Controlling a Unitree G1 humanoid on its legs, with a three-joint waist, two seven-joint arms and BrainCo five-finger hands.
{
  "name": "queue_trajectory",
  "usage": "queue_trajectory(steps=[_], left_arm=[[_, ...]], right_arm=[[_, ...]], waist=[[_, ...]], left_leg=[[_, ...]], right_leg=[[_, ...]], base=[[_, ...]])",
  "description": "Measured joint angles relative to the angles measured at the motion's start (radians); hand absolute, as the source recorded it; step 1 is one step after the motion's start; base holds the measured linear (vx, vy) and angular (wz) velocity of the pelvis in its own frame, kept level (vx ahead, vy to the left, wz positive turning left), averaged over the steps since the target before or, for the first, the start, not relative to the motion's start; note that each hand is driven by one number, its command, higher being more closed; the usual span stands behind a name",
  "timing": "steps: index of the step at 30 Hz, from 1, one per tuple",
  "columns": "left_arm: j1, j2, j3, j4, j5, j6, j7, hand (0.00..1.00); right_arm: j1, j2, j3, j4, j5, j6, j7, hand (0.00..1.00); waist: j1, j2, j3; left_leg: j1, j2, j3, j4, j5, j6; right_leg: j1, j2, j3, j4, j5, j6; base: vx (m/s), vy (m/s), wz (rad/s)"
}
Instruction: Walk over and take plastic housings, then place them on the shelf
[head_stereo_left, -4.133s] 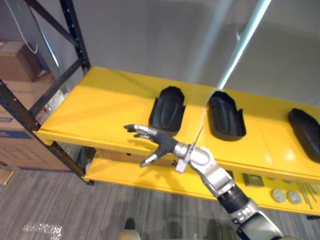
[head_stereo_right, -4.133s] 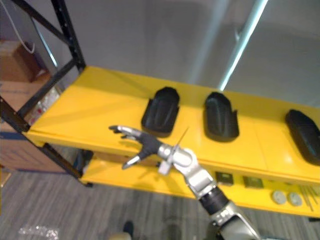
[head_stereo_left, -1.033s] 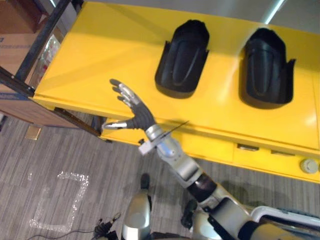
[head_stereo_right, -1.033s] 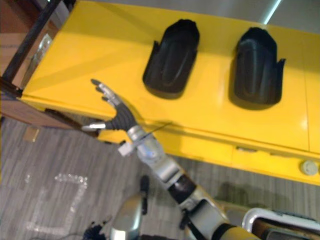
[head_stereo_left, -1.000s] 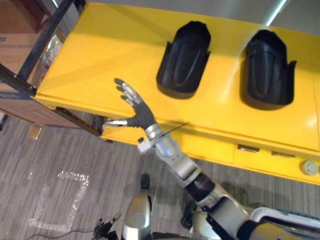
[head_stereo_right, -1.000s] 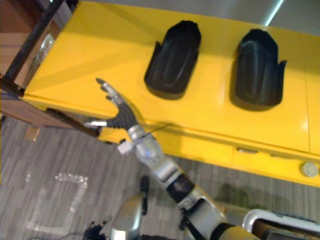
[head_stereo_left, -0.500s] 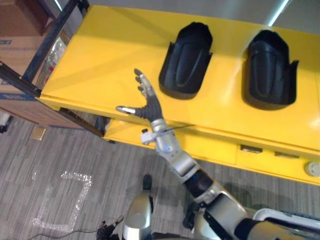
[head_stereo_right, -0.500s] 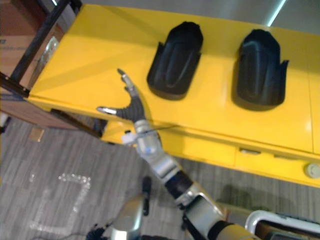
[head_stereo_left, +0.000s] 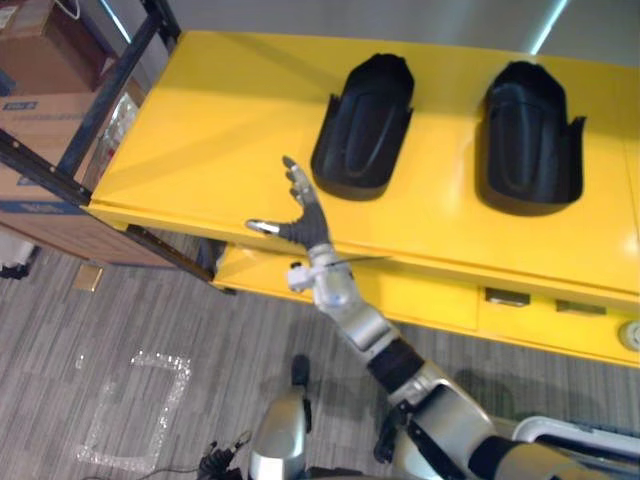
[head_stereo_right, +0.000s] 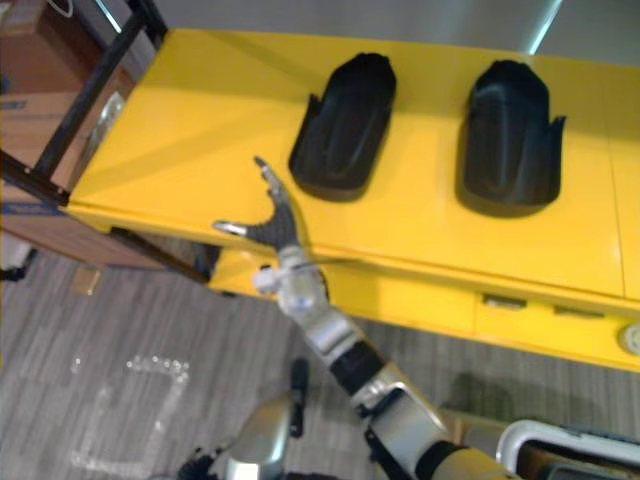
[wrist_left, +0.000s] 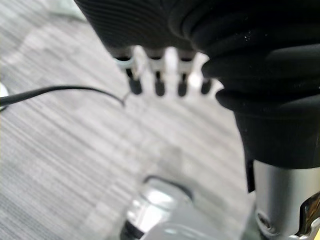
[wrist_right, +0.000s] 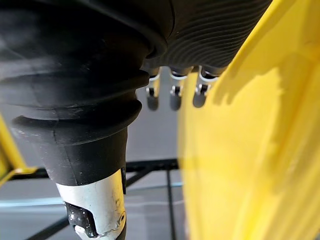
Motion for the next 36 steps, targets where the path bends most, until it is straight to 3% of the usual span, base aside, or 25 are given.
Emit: queue_trajectory(steps=[3, 6, 7, 10, 13, 16, 19, 21, 24, 25, 27, 28, 32, 36], left_arm=[[0.000, -0.001, 0.000, 0.001, -0.002, -0.001, 0.000, 0.00], [0.000, -0.002, 0.002, 0.001, -0.001, -0.003, 0.000, 0.00], [0.000, -0.002, 0.002, 0.002, 0.004, -0.009, 0.001, 0.00], [-0.001, -0.004, 0.005, 0.001, 0.010, -0.015, 0.001, 0.00], [-0.001, -0.006, 0.014, 0.002, 0.055, -0.016, 0.001, 0.00], [-0.001, -0.011, 0.051, 0.010, 0.090, -0.017, 0.001, 0.00], [-0.001, -0.009, 0.099, 0.020, 0.118, -0.015, 0.000, 0.00], [0.001, 0.003, 0.121, 0.020, 0.131, -0.013, -0.001, 0.00], [0.000, 0.020, 0.138, 0.018, 0.159, -0.010, -0.002, 0.00], [0.000, 0.028, 0.164, 0.017, 0.162, -0.008, -0.001, 0.00], [0.001, 0.037, 0.180, 0.019, 0.162, -0.002, -0.001, 0.00], [0.001, 0.056, 0.191, 0.018, 0.162, 0.002, -0.001, 0.00], [0.002, 0.112, 0.210, 0.016, 0.162, 0.015, 0.000, 0.00], [0.004, 0.123, 0.211, 0.004, 0.159, 0.028, 0.000, 0.00]], right_arm=[[-0.016, 0.000, 0.000, 0.028, -0.021, -0.009, 0.006, 0.00], [-0.038, 0.000, 0.004, 0.027, -0.038, -0.059, 0.038, 0.00], [-0.053, -0.001, 0.006, 0.015, -0.087, -0.101, 0.068, 0.00], [-0.076, -0.003, 0.009, -0.043, -0.135, -0.126, 0.104, 0.00], [-0.128, -0.013, 0.003, -0.170, -0.183, -0.161, 0.220, 0.00], [-0.168, -0.046, 0.003, -0.254, -0.196, -0.162, 0.322, 0.00], [-0.182, -0.159, 0.001, -0.372, -0.190, -0.139, 0.465, 0.00], [-0.183, -0.281, -0.001, -0.429, -0.187, -0.067, 0.573, 0.00], [-0.183, -0.403, 0.000, -0.429, -0.213, 0.004, 0.664, 0.00], [-0.183, -0.511, 0.013, -0.429, -0.247, 0.024, 0.714, 0.00], [-0.182, -0.580, 0.026, -0.436, -0.276, 0.031, 0.739, 0.00], [-0.182, -0.662, 0.027, -0.444, -0.298, 0.034, 0.756, 0.00], [-0.145, -0.847, 0.023, -0.458, -0.346, 0.035, 0.759, 0.00], [-0.085, -0.970, -0.010, -0.453, -0.386, 0.003, 0.742, 0.00]], waist=[[0.001, 0.000, 0.000], [0.002, 0.000, 0.000], [0.003, 0.000, 0.000], [0.002, 0.000, 0.000], [0.002, -0.001, 0.000], [0.000, -0.018, -0.016], [-0.001, -0.053, -0.039], [-0.002, -0.083, -0.056], [-0.009, -0.109, -0.070], [-0.010, -0.127, -0.078], [-0.011, -0.140, -0.081], [-0.022, -0.159, -0.076], [-0.028, -0.209, -0.081], [-0.026, -0.223, -0.079]], left_leg=[[-0.001, 0.000, -0.001, -0.001, 0.000, 0.000], [-0.001, 0.000, -0.002, -0.001, 0.000, 0.000], [0.000, 0.001, -0.003, -0.001, 0.000, -0.001], [0.000, 0.002, -0.006, -0.001, 0.001, -0.002], [0.014, 0.004, -0.010, -0.002, 0.002, -0.003], [0.025, 0.005, -0.012, -0.006, 0.002, -0.003], [0.025, 0.008, -0.011, -0.013, 0.004, -0.006], [0.025, 0.016, 0.001, -0.015, 0.005, -0.007], [0.020, 0.027, 0.009, -0.015, 0.006, -0.009], [0.018, 0.037, 0.019, -0.015, 0.006, -0.009], [0.018, 0.041, 0.027, -0.016, 0.005, -0.010], [0.016, 0.052, 0.030, -0.017, 0.005, -0.013], [0.016, 0.064, 0.038, -0.036, 0.011, -0.022], [0.015, 0.071, 0.056, -0.042, 0.014, -0.025]], right_leg=[[0.000, 0.000, -0.001, 0.000, 0.000, 0.000], [0.000, 0.001, -0.002, -0.001, -0.001, 0.000], [0.002, 0.002, -0.003, -0.003, -0.001, 0.000], [0.005, 0.005, -0.005, -0.006, -0.001, 0.000], [0.026, 0.009, -0.009, -0.017, 0.001, 0.001], [0.041, 0.013, -0.012, -0.028, 0.001, 0.002], [0.041, 0.019, -0.011, -0.039, 0.006, 0.003], [0.041, 0.029, -0.001, -0.058, 0.019, -0.001], [0.040, 0.044, 0.008, -0.085, 0.039, -0.006], [0.039, 0.058, 0.021, -0.103, 0.053, -0.008], [0.039, 0.065, 0.029, -0.117, 0.063, -0.010], [0.038, 0.076, 0.033, -0.128, 0.071, -0.015], [0.028, 0.091, 0.044, -0.141, 0.078, -0.020], [0.014, 0.096, 0.057, -0.142, 0.082, -0.023]], base=[[0.00, 0.000, 0.00], [0.00, 0.000, 0.00], [0.00, 0.000, 0.00], [0.00, 0.000, 0.00], [0.00, 0.000, 0.00], [0.00, 0.000, 0.00], [0.00, -0.005, -0.01], [0.00, -0.016, -0.14], [-0.01, -0.013, -0.16], [-0.02, -0.002, -0.19], [-0.03, -0.015, -0.19], [-0.03, -0.016, -0.12], [-0.03, -0.006, -0.11], [0.00, -0.013, -0.12]])
